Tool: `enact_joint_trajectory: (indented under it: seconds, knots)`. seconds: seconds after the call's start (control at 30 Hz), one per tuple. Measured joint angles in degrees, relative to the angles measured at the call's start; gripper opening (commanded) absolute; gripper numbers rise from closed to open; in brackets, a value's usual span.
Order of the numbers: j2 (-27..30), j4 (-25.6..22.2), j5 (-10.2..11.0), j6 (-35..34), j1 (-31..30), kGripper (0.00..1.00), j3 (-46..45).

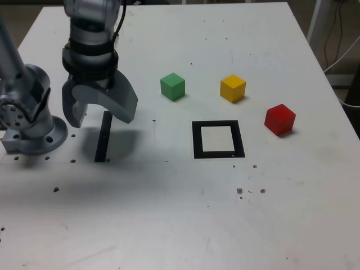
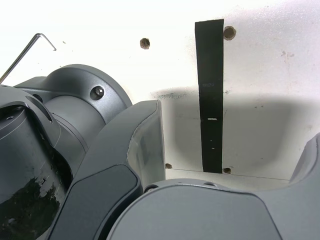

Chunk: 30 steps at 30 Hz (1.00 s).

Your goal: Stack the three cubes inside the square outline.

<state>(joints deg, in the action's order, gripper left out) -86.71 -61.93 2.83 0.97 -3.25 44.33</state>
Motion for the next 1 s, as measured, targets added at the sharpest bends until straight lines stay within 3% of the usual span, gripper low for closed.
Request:
enact_joint_trajectory:
  seconds: [1.0]
  knots:
    - [-0.49, -1.05, -0.63, 0.0, 0.0, 1.0, 0.71]
